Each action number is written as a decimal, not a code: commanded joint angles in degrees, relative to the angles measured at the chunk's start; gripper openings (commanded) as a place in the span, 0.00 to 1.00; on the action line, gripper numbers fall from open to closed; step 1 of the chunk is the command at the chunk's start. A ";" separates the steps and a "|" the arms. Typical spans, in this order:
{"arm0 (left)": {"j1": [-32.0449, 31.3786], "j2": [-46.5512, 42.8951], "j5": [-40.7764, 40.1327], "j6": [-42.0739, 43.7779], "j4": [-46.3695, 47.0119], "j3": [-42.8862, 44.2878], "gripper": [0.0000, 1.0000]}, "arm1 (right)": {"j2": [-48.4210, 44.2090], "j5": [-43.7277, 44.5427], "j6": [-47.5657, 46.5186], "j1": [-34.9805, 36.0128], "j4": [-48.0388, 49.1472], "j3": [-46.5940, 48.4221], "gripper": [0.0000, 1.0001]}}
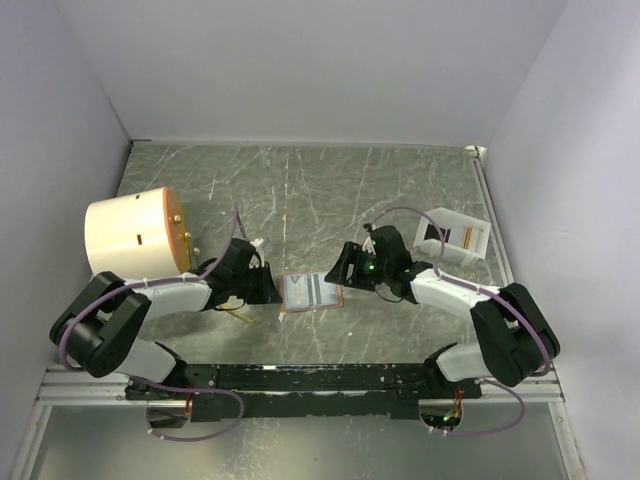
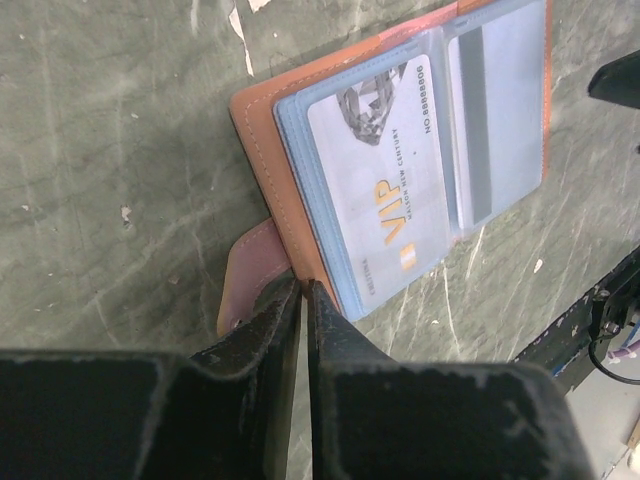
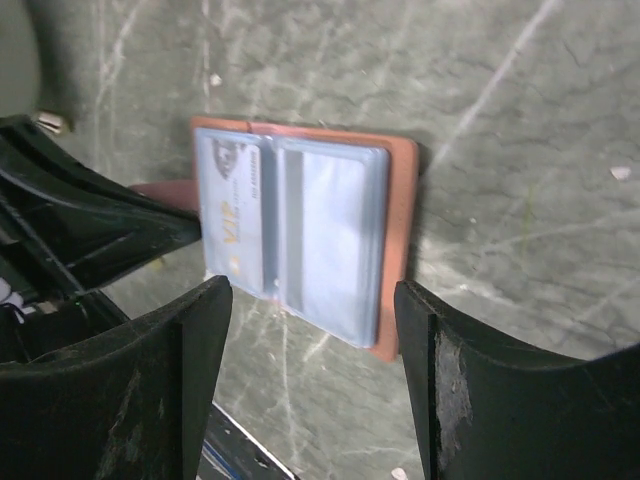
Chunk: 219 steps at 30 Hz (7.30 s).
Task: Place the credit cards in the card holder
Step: Close the card holder at the center of the board.
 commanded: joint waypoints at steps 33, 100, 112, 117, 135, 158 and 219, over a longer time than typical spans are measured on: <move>-0.68 2.82 1.91 -1.01 2.78 1.04 0.19 | -1.76 -15.98 11.91 -0.86 23.19 -8.41 0.64; 4.73 -7.83 -6.06 -4.72 -12.40 3.43 0.19 | 18.29 7.82 -8.81 15.16 -10.85 18.91 0.24; 4.73 -4.08 0.23 -4.34 -5.94 2.96 0.18 | 22.41 11.19 -9.31 17.99 -13.34 20.80 0.23; 4.74 -3.71 1.15 -4.57 -4.41 2.82 0.19 | 19.55 11.47 -8.90 18.12 -11.94 20.42 0.23; 4.74 -1.51 1.89 -4.75 -2.78 3.52 0.19 | 17.58 -2.00 2.08 18.10 7.59 15.30 0.17; 4.73 -0.79 2.63 -4.93 -1.99 3.43 0.19 | 18.13 3.93 -0.66 18.09 -0.84 19.48 0.19; 4.83 -0.48 2.48 -5.45 -2.63 3.93 0.24 | 20.62 1.45 -0.94 18.57 1.59 19.37 0.00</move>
